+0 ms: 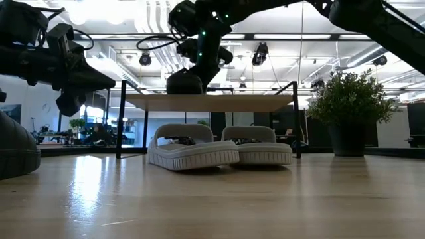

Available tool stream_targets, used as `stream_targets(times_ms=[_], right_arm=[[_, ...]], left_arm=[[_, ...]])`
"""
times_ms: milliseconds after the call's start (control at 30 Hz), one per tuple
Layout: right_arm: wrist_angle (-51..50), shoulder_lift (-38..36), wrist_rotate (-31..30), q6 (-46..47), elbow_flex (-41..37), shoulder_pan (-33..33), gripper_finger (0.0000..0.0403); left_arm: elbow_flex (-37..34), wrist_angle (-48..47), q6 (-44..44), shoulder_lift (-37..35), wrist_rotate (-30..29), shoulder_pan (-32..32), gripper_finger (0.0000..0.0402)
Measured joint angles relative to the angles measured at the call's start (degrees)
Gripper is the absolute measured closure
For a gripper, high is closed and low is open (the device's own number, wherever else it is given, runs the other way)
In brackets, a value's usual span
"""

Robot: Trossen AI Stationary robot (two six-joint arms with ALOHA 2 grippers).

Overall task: Pick and place slides into the shelf
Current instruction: Put the top black slipper on the shelf, then put the black slipper on the shelf

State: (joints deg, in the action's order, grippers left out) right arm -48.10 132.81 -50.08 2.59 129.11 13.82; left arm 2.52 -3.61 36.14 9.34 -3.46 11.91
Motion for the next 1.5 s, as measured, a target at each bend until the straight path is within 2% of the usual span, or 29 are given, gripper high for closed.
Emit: stream_targets(times_ms=[167, 333, 700, 833, 1000, 1233, 1333, 1400, 1433, 1500], right_arm=[[-2.54, -0.03, -0.03, 0.11, 0.69, -0.04, 0.0259], [-4.57, -0.47, -0.03, 0.02, 0.69, -0.71, 0.0220], [-6.52, -9.95, -0.03, -2.78, 0.64, -7.31, 0.0212], [-10.55, -14.30, 0.00, 0.83, 0.66, -10.02, 0.0212], [-17.26, -18.64, -0.03, 9.22, 0.66, -12.44, 0.0211], [-22.21, -22.27, 0.05, 15.39, 0.65, -16.13, 0.0211], [-22.39, -22.89, 0.04, 14.58, 0.64, -18.17, 0.0211], [-24.07, -22.97, 0.04, 13.76, 0.64, -19.52, 0.0211], [-25.64, -22.97, 0.04, 13.66, 0.64, -20.13, 0.0211], [-29.85, -22.97, 0.08, 14.32, 0.62, -21.29, 0.0211]], left_arm=[[-0.04, 0.09, 0.00, 0.00, 0.00, 0.00, 0.0402], [-0.04, 0.10, 0.00, -0.04, 0.00, -0.01, 0.0402], [-0.07, 0.22, -0.06, 0.11, -0.08, 0.00, 0.0402], [-0.33, 4.93, -2.12, 0.39, -7.87, 0.13, 0.0402], [-0.33, 7.61, -2.29, 0.37, -10.54, 0.09, 0.0402], [-0.39, 13.36, -0.58, 0.96, -4.52, 0.01, 0.0402], [-0.14, 20.49, -0.50, 1.75, 1.13, -0.28, 0.0402], [2.64, 23.06, -0.80, 2.65, 4.25, -1.40, 0.0402], [4.95, 21.87, -1.80, 3.12, 4.49, -2.25, 0.0402], [11.55, 12.40, -6.03, 4.35, 3.60, -4.33, 0.0402]])
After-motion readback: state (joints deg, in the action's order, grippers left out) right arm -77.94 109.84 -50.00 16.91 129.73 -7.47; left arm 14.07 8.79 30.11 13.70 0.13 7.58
